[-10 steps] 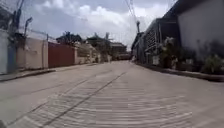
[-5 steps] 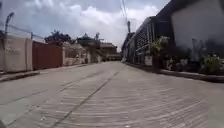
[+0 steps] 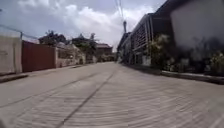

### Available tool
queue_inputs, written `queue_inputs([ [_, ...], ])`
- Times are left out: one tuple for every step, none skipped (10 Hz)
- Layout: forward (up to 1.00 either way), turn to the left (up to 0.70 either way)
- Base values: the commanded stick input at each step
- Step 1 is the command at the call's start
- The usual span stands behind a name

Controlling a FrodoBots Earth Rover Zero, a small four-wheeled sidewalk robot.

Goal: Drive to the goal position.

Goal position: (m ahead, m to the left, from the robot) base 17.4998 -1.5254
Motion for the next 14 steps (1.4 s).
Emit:
queue_inputs([
  [1.00, 0.00],
  [1.00, 0.00],
  [1.00, 0.00],
  [1.00, 0.00],
  [1.00, 0.00],
  [1.00, -0.05],
  [1.00, -0.21],
  [1.00, -0.40],
  [1.00, -0.37],
  [1.00, -0.28],
  [1.00, -0.03],
  [1.00, 0.00],
  [1.00, 0.00],
  [1.00, 0.00],
])
